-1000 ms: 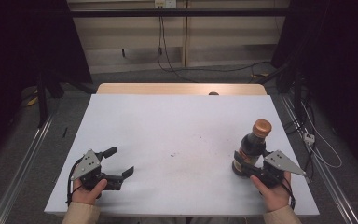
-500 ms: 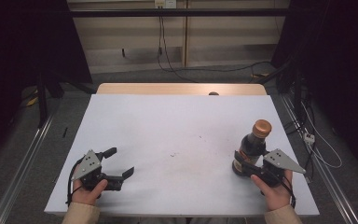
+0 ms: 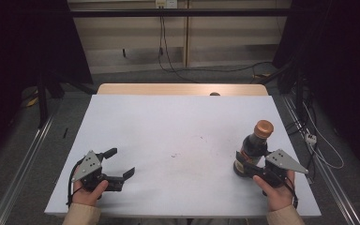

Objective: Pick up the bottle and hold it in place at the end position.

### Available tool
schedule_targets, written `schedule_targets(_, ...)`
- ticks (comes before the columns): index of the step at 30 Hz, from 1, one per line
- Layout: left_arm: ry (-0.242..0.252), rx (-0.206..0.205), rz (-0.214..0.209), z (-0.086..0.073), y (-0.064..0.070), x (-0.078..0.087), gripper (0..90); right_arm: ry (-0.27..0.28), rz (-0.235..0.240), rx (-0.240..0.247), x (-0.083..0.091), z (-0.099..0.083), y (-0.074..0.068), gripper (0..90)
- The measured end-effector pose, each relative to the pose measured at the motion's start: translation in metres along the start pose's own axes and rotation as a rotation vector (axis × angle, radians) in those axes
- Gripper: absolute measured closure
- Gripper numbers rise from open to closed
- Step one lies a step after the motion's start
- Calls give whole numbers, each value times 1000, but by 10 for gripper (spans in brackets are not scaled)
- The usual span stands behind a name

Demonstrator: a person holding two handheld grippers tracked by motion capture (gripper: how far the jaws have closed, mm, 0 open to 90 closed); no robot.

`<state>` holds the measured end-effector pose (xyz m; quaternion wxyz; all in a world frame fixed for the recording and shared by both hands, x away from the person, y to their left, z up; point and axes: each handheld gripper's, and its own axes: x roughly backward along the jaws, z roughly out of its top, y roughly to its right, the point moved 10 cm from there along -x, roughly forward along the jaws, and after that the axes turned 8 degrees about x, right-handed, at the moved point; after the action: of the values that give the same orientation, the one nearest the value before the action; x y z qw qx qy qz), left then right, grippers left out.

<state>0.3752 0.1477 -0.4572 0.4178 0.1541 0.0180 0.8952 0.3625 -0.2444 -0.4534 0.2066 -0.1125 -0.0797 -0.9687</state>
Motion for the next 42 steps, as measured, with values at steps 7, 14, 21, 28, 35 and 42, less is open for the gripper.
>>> schedule_targets(7,1,-6,-1,1,1,0,39,-4,3,8,-1,1,-1,304)
schedule_targets(14,8,-12,2,2,1,1,38,2,15,12,-8,7,-3,304)
schedule_targets(21,10,-7,2,2,1,1,38,10,40,24,-16,17,-9,304)
schedule_targets(28,8,-11,-6,1,3,0,39,1,69,36,-31,21,-17,304)
schedule_targets(35,12,-7,-6,2,3,1,39,9,106,40,-42,27,-24,304)
schedule_targets(42,11,-11,-6,2,3,0,38,-1,138,55,-52,28,-31,304)
